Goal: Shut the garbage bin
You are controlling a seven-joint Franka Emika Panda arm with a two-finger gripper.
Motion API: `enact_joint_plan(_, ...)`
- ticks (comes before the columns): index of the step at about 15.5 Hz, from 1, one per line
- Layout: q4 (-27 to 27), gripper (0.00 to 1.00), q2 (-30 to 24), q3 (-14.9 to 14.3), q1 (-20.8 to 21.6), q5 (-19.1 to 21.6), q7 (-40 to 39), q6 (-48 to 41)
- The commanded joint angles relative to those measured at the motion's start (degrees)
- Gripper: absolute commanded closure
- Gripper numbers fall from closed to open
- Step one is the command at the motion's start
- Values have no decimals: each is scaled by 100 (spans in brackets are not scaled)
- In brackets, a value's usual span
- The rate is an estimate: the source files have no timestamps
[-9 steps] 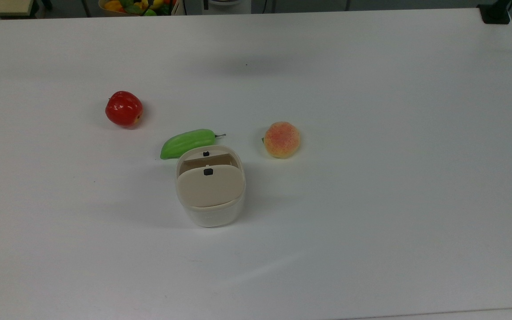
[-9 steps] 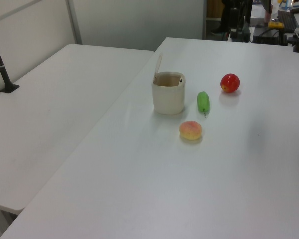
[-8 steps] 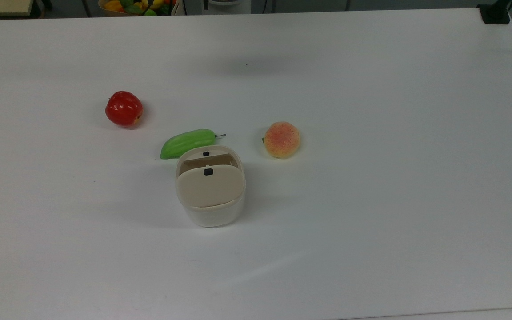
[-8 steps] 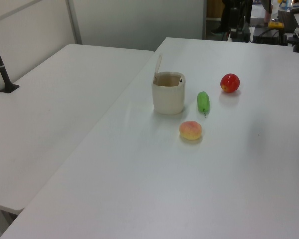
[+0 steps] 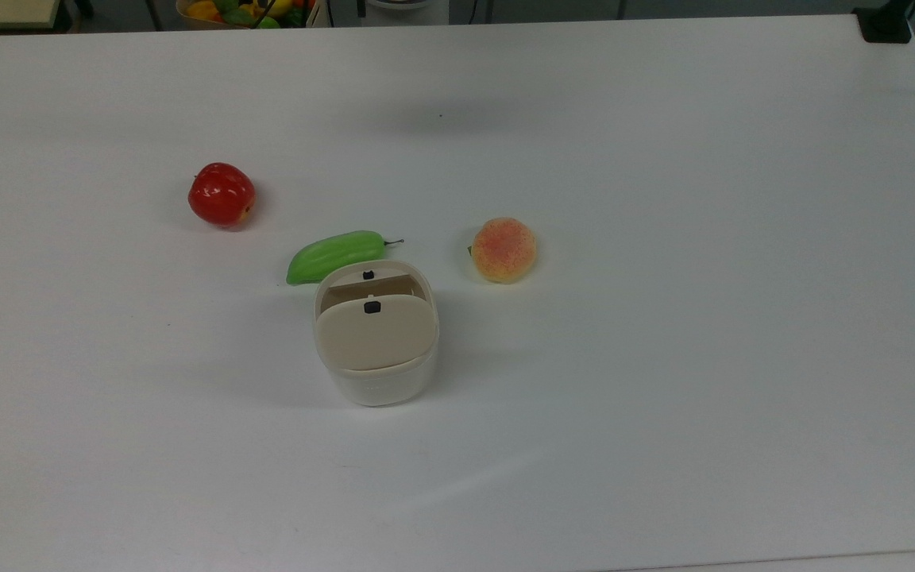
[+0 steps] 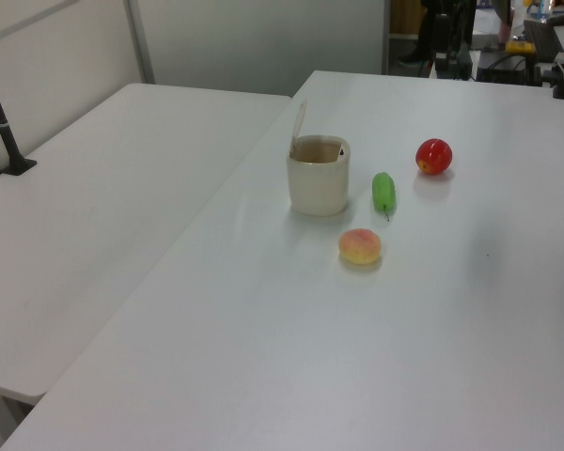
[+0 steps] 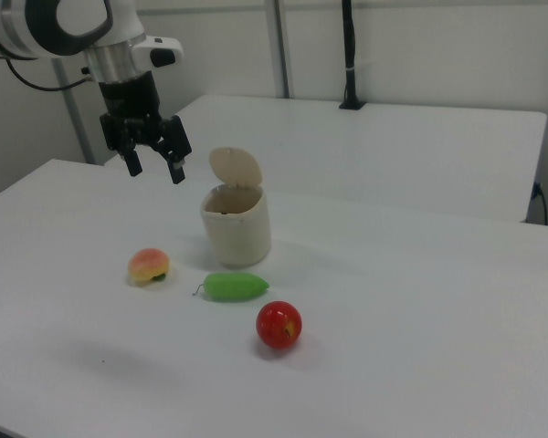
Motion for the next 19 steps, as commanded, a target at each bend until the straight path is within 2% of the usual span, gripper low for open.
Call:
enact_joint_plan(1,-126,0,-156,4,-18,-101,69,-133)
enact_joint_plan(6,-135,0,-156,13,0,-101,60,-142)
enact_joint_plan(7,-135,6,-156,13,0,-101,34,-142)
enact_joint_plan(8,-144,16,-147,13,0,-101,16,-142)
enact_joint_plan(10,-144,55,-121,13,9,-101,16,-125)
enact_joint_plan(12,-144,84,-120,13,9,-92,16,-133)
enact_joint_plan(13,-144,95,-120,13,9,-101,16,-133)
enact_joint_plan(14,-144,100,-120,13,9,-92,16,-133)
enact_joint_plan(19,-135,100,-77,13,9,-75,-10,-72)
